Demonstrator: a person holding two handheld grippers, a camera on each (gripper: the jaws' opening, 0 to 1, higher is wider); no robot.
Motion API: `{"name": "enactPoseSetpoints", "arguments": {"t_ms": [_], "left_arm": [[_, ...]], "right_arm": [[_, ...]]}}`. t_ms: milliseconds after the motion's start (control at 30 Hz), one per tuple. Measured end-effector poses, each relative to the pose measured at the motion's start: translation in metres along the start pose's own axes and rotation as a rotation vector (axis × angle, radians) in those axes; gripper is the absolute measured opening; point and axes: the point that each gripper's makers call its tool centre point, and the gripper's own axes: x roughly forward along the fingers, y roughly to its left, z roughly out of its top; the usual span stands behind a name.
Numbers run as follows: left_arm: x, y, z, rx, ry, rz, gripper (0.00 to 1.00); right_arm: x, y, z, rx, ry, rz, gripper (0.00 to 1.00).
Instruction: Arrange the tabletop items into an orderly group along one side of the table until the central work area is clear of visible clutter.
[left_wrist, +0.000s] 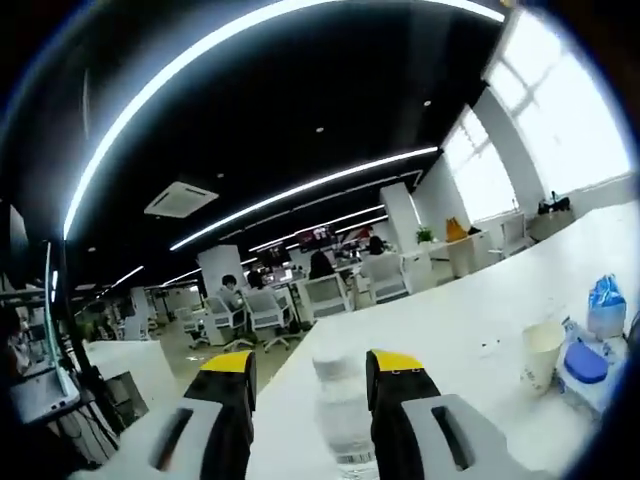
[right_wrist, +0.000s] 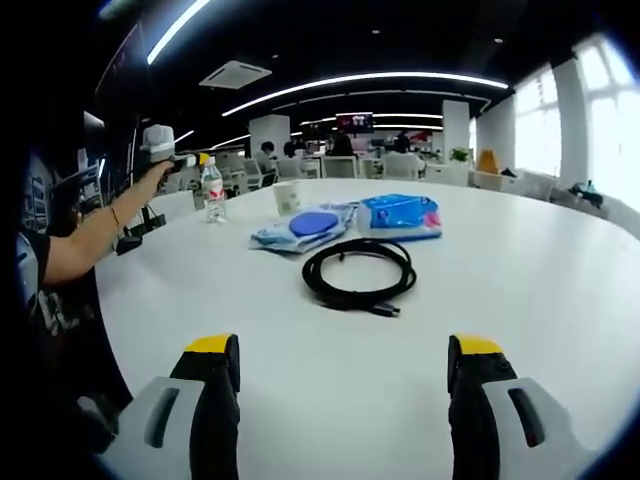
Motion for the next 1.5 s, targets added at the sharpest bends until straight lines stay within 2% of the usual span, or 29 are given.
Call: {"name": "enactPoseSetpoints", "arguments": {"t_ms": [167, 333, 800, 1033, 1133, 1300, 1400, 1500], "left_arm": [[0.005, -0.003, -0.008, 0.005, 0.01, 0.04, 0.42], [0.005, -0.005, -0.013, -0.006, 0.013, 0.052, 0.41], [0.009, -0.011, -0.02, -0.04, 0.029, 0.115, 0.4], [0.015, -0.014, -0.031, -0.065, 0.059, 0.11, 0.36], [0.017, -0.015, -0.033, -0.045, 0.067, 0.105, 0.33], [0.02, -0.024, -0.032, -0.062, 0.072, 0.058, 0.21], [0.019, -0.025, -0.031, -0.033, 0.069, 0.057, 0.2], [0.02, -0.024, -0.03, -0.043, 0.07, 0.05, 0.2]], "right_arm": [[-0.003, -0.005, -0.002, 0.008, -0.004, -0.007, 0.83], [-0.003, -0.008, -0.003, 0.014, -0.006, -0.014, 0.83], [-0.003, -0.008, -0.001, 0.02, -0.018, -0.009, 0.82], [-0.005, -0.01, 0.0, 0.024, -0.024, -0.012, 0.81], [-0.006, -0.01, -0.001, 0.027, -0.024, -0.014, 0.81], [-0.007, -0.014, -0.002, 0.031, -0.024, -0.025, 0.82], [-0.008, -0.015, -0.001, 0.033, -0.03, -0.027, 0.82], [-0.008, -0.016, -0.002, 0.035, -0.026, -0.03, 0.82]]}}
